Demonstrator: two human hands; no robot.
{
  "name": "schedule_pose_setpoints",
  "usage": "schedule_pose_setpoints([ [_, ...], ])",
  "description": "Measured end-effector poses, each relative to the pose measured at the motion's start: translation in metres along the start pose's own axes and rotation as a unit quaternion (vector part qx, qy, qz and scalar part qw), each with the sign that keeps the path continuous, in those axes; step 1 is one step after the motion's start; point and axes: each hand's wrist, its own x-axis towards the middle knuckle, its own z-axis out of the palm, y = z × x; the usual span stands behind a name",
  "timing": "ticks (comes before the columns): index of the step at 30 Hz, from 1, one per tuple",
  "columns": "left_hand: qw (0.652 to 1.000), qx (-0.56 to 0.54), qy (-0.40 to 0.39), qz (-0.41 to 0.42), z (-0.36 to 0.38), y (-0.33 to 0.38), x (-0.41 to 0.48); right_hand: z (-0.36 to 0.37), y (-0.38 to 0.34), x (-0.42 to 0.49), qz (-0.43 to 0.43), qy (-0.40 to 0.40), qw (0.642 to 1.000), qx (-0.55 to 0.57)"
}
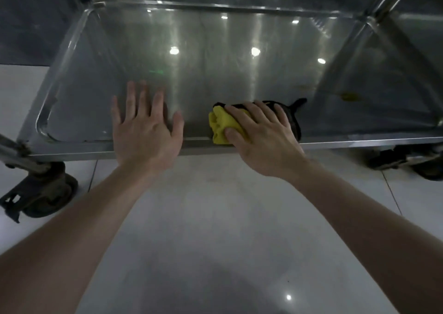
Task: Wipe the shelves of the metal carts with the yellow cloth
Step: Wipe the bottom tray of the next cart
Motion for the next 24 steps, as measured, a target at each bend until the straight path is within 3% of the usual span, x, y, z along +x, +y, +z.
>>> schedule_pose_setpoints([
  [8,1.0,-0.008,-0.01,-0.015,-0.001,-0.001,0.001,-0.022,0.034,0.233,0.087,-0.039,0.995,-0.004],
  [11,1.0,-0.014,-0.017,-0.017,-0.001,-0.001,0.002,-0.016,0.024,0.207,0.085,-0.023,0.996,0.007],
  [15,0.998,-0.046,-0.039,-0.017,-0.002,-0.005,0.003,-0.001,0.021,0.069,0.044,0.013,0.999,0.012],
  [18,0.996,-0.089,-0.013,0.002,-0.004,0.025,0.008,0.002,0.032,-0.011,0.014,0.051,0.999,-0.002],
  [21,0.994,-0.103,-0.003,0.037,-0.004,0.088,0.015,-0.006,0.061,-0.002,0.015,0.02,1.0,0.002],
  [24,0.993,-0.062,0.0,0.099,0.003,0.124,0.015,-0.013,0.1,0.069,0.021,-0.001,1.0,0.001],
])
